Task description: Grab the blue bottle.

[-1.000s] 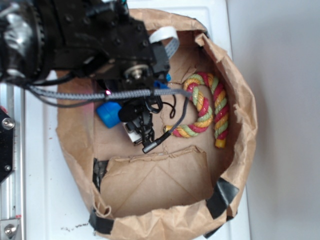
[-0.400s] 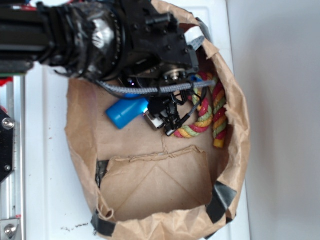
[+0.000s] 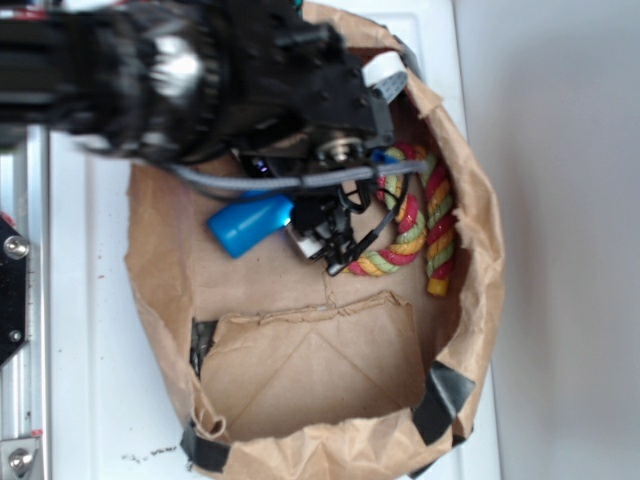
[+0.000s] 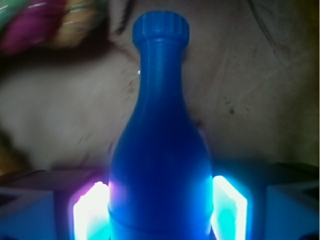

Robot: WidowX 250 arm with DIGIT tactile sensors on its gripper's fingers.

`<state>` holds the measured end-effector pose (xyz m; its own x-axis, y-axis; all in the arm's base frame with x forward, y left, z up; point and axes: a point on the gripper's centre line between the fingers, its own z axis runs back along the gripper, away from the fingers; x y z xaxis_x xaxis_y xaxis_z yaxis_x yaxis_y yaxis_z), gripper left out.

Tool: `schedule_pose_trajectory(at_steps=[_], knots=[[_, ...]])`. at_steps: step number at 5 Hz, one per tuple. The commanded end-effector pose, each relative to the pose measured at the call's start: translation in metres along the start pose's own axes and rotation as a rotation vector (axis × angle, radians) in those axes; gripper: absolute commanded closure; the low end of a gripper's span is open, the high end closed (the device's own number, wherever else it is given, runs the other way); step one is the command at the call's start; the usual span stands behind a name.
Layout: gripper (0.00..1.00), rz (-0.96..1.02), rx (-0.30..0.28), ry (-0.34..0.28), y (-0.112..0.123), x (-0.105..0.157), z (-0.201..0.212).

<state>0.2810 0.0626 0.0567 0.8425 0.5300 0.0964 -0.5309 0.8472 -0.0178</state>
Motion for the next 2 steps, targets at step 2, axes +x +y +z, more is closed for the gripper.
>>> schedule_pose_trajectory(at_steps=[2], knots=[[1.00,-0.009,-0.067,-0.024,-0.006,-0.009,0.123]])
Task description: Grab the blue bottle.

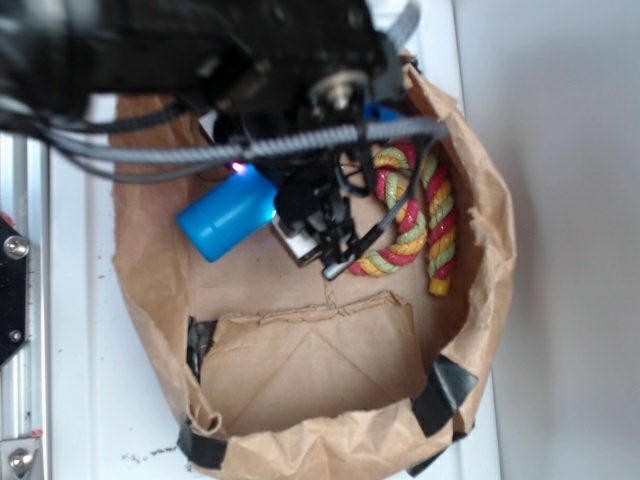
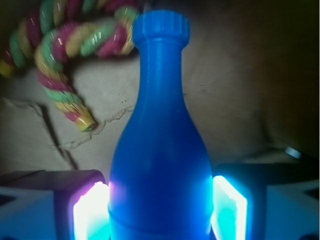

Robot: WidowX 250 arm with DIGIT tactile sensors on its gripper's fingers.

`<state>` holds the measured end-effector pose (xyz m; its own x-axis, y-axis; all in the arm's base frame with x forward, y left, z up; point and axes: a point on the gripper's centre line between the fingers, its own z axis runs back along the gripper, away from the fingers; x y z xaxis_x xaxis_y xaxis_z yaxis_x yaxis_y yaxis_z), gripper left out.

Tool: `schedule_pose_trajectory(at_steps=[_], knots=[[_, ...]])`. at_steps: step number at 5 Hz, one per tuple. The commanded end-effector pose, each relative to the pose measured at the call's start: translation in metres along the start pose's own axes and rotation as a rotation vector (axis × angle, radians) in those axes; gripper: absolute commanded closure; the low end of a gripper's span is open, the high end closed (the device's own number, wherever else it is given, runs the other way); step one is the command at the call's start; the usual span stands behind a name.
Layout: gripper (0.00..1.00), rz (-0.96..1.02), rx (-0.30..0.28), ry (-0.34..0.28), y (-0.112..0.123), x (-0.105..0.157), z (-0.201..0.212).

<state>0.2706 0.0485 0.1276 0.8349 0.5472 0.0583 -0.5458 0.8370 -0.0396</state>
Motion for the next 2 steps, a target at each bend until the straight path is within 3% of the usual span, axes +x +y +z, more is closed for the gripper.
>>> schedule_pose_trajectory(at_steps=[1,2], knots=[[1.00,-0.037,-0.077,-0.067,-0.0049,-0.0072,0.0779],[1.00,0.016,-0.069,-0.119,-0.0105,-0.0102,0.0804]])
